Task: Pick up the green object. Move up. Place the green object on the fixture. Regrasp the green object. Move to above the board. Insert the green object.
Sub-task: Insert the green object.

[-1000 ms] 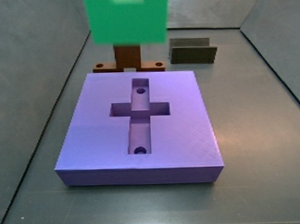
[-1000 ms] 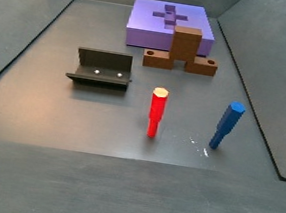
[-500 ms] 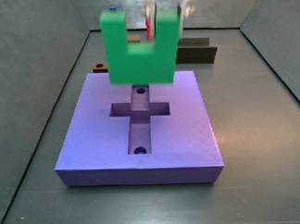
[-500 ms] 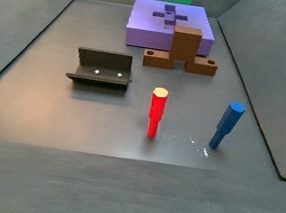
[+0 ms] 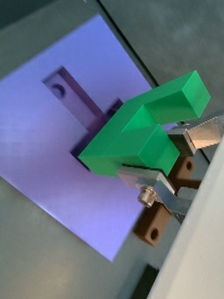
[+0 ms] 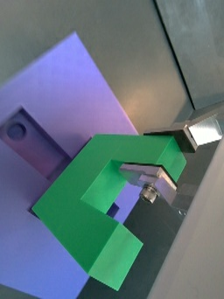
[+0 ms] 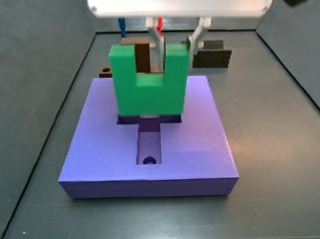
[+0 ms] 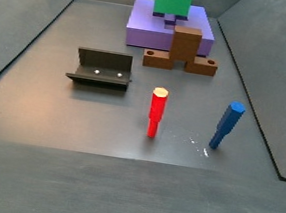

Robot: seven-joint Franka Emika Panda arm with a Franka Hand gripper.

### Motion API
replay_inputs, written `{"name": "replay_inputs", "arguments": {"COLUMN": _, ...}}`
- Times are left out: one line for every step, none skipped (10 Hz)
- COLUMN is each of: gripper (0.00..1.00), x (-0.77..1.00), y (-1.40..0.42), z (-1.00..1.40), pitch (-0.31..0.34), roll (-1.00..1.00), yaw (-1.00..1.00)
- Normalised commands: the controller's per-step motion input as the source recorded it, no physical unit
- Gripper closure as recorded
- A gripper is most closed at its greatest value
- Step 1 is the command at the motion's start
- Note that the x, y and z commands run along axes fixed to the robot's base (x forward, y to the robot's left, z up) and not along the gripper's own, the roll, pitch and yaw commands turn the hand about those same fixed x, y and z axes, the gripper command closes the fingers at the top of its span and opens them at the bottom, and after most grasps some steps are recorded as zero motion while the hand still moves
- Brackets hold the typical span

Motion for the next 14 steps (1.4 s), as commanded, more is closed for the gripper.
{"name": "replay_inputs", "arguments": {"gripper": 1.00, "x": 0.00, "y": -0.29, "z": -0.24, "pitch": 0.000, "roll": 0.21, "yaw": 0.15}}
{"name": "replay_inputs", "arguments": {"gripper": 1.00, "x": 0.06, "y": -0.13, "z": -0.23, "pitch": 0.019, "roll": 0.22, "yaw": 0.00}}
{"name": "replay_inputs", "arguments": {"gripper": 1.00, "x": 0.03, "y": 0.00, "z": -0.17, "pitch": 0.050, "roll": 0.25, "yaw": 0.00}}
{"name": "replay_inputs", "arguments": {"gripper": 1.00, "x": 0.10, "y": 0.00, "z": -0.12, "pitch": 0.081, "roll": 0.20, "yaw": -0.01}}
{"name": "replay_inputs", "arguments": {"gripper": 1.00, "x": 0.19, "y": 0.00, "z": -0.14, "pitch": 0.106, "roll": 0.20, "yaw": -0.13}}
{"name": "replay_inputs", "arguments": {"gripper": 1.00, "x": 0.10, "y": 0.00, "z": -0.25, "pitch": 0.063, "roll": 0.14, "yaw": -0.12}}
{"name": "replay_inputs", "arguments": {"gripper": 1.00, "x": 0.09, "y": 0.01, "z": -0.19, "pitch": 0.067, "roll": 0.13, "yaw": -0.11}}
{"name": "replay_inputs", "arguments": {"gripper": 1.00, "x": 0.04, "y": 0.04, "z": -0.17, "pitch": 0.071, "roll": 0.13, "yaw": -0.11}}
{"name": "replay_inputs", "arguments": {"gripper": 1.00, "x": -0.01, "y": 0.03, "z": -0.17, "pitch": 0.059, "roll": 0.19, "yaw": -0.11}}
{"name": "replay_inputs", "arguments": {"gripper": 1.00, "x": -0.12, "y": 0.13, "z": -0.13, "pitch": 0.060, "roll": 0.16, "yaw": -0.12}}
{"name": "replay_inputs", "arguments": {"gripper": 1.00, "x": -0.22, "y": 0.15, "z": -0.11, "pitch": 0.029, "roll": 0.13, "yaw": -0.07}}
{"name": "replay_inputs", "arguments": {"gripper": 1.00, "x": -0.33, "y": 0.07, "z": -0.22, "pitch": 0.000, "roll": 0.10, "yaw": 0.00}}
{"name": "replay_inputs", "arguments": {"gripper": 1.00, "x": -0.37, "y": 0.00, "z": -0.25, "pitch": -0.039, "roll": 0.05, "yaw": 0.00}}
{"name": "replay_inputs", "arguments": {"gripper": 1.00, "x": -0.14, "y": -0.03, "z": -0.31, "pitch": -0.021, "roll": 0.01, "yaw": 0.00}}
